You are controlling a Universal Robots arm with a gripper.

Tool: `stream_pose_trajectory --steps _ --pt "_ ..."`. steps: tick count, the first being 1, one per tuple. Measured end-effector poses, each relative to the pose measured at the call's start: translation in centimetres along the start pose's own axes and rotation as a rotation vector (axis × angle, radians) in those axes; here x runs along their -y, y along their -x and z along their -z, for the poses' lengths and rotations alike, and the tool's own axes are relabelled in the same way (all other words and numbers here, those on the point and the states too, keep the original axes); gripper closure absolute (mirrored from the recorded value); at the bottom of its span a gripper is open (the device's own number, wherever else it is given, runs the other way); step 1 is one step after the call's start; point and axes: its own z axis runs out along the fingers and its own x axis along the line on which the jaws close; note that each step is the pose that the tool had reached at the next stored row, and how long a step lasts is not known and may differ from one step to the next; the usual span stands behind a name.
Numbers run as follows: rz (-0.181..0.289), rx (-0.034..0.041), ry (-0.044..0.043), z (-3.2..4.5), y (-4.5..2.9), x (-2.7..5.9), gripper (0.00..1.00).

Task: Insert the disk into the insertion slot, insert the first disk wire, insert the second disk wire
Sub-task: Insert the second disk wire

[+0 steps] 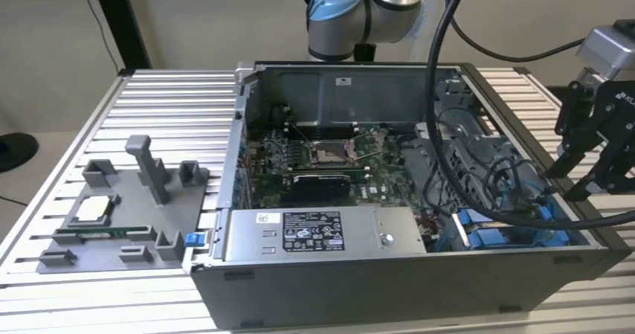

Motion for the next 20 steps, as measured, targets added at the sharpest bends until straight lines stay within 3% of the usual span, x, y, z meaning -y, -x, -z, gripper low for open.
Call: stream_pose_trajectory --steps 3,5,7,11,14,18,20 --pt "0.004 0.0007 0.0001 -0.39 -0.26 0.04 0.00" --pt "0.005 0.0071 0.0003 -0.59 -0.45 0.08 0.00" --pt "0.007 0.0185 0.0003 -0.72 -0.61 0.12 0.00" --pt "0.010 0.0632 0.0007 -0.86 -0.72 0.19 0.00" --pt "0.011 0.0856 0.0009 -1.09 -1.02 0.23 0.00" --pt "0.013 0.1309 0.0012 -1.26 -1.47 0.34 0.00" --pt "0.014 0.1464 0.0018 -1.35 -1.84 0.47 0.00"
